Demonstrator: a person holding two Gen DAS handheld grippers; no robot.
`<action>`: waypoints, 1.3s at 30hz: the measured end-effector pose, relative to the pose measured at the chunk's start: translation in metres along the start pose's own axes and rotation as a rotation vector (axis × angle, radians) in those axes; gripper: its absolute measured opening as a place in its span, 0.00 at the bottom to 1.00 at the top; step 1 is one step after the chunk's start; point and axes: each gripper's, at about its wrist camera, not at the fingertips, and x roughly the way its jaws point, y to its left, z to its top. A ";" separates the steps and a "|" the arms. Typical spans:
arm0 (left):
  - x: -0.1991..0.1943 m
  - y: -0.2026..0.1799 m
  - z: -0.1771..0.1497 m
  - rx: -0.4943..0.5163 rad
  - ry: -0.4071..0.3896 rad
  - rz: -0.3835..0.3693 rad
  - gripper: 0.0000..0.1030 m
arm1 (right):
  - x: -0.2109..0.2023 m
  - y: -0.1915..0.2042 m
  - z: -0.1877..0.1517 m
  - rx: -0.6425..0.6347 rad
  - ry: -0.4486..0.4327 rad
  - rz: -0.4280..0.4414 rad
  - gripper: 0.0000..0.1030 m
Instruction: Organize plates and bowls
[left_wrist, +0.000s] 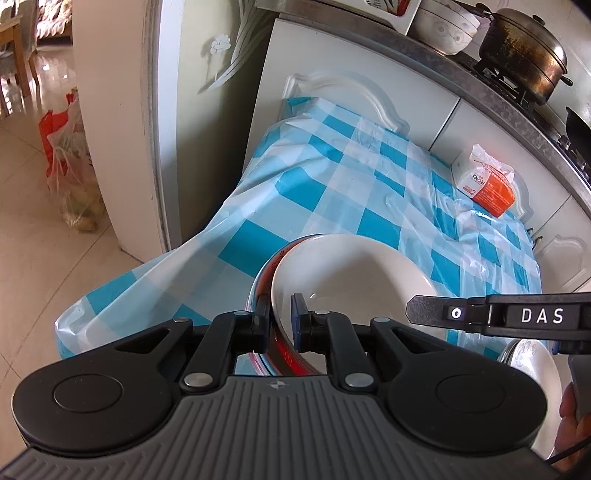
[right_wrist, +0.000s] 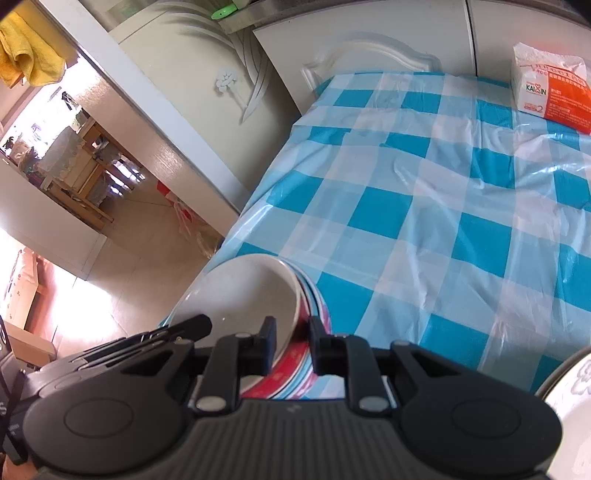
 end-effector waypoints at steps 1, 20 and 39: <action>-0.001 -0.001 -0.001 0.008 -0.005 0.004 0.12 | 0.000 0.001 -0.001 -0.013 -0.005 -0.002 0.17; -0.033 0.005 0.002 0.150 -0.153 0.127 0.65 | -0.023 -0.056 -0.026 0.105 -0.208 0.091 0.46; -0.022 -0.106 0.029 0.192 -0.361 -0.078 0.97 | -0.074 -0.126 -0.045 0.228 -0.568 -0.006 0.79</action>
